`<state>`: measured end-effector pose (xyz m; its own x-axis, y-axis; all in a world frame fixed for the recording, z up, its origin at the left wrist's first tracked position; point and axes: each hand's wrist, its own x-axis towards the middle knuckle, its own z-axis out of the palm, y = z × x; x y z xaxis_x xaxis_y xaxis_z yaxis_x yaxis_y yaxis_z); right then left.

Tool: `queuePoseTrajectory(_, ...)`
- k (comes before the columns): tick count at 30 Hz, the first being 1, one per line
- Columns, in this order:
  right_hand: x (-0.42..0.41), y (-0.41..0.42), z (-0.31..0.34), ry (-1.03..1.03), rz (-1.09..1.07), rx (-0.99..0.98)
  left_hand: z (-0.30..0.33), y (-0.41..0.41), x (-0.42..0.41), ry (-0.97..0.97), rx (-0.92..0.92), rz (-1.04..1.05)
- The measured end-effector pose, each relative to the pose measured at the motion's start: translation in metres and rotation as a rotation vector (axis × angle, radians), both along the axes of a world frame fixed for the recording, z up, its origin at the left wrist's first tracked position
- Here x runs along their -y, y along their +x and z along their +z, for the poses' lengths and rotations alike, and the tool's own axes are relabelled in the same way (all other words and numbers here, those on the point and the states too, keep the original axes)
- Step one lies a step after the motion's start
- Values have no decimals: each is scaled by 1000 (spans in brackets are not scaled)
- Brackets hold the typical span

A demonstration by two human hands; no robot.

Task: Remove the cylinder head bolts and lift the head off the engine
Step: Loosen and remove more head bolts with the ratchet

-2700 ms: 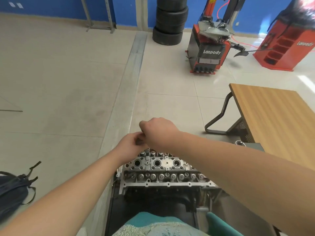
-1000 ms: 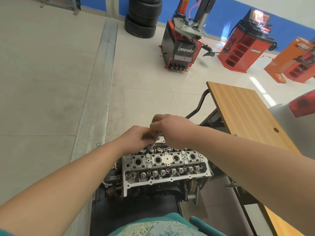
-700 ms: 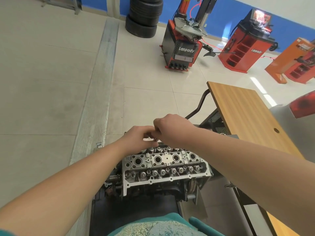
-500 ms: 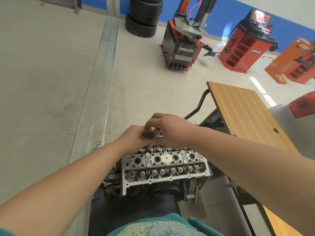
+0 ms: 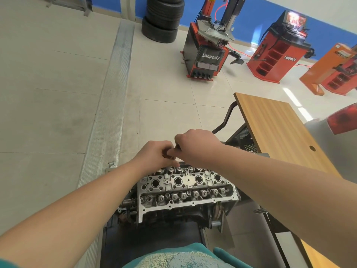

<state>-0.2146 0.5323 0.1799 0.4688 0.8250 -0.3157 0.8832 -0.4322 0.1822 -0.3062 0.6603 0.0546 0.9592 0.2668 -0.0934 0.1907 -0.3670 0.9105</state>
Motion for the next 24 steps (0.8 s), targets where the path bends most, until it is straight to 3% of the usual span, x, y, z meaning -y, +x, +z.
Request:
queuePoseTrajectory(4, 7, 5, 2, 47, 194, -135, -8, -2, -1, -26, -36, -67)
queuePoseTrajectory(6, 8, 3, 6, 113, 192, -230, -9, -1, -3, 15, -65, -67)
queuePoseTrajectory(9, 1, 0, 1, 86, -6, -75, -7, 3, -2, 33, -36, 11)
queuePoseTrajectory(11, -2, 1, -4, 35, -1, -9, -6, 5, 0, 25, -26, 13)
queuePoseTrajectory(16, 7, 6, 8, 115, 180, -220, -11, 0, -2, 39, -78, -82)
queuePoseTrajectory(21, -2, 4, 2, 54, 9, -28, -9, 5, -3, 55, -37, 10)
queuePoseTrajectory(24, 2, 5, 1, 56, 97, -121, -10, 3, -1, 7, -40, -43)
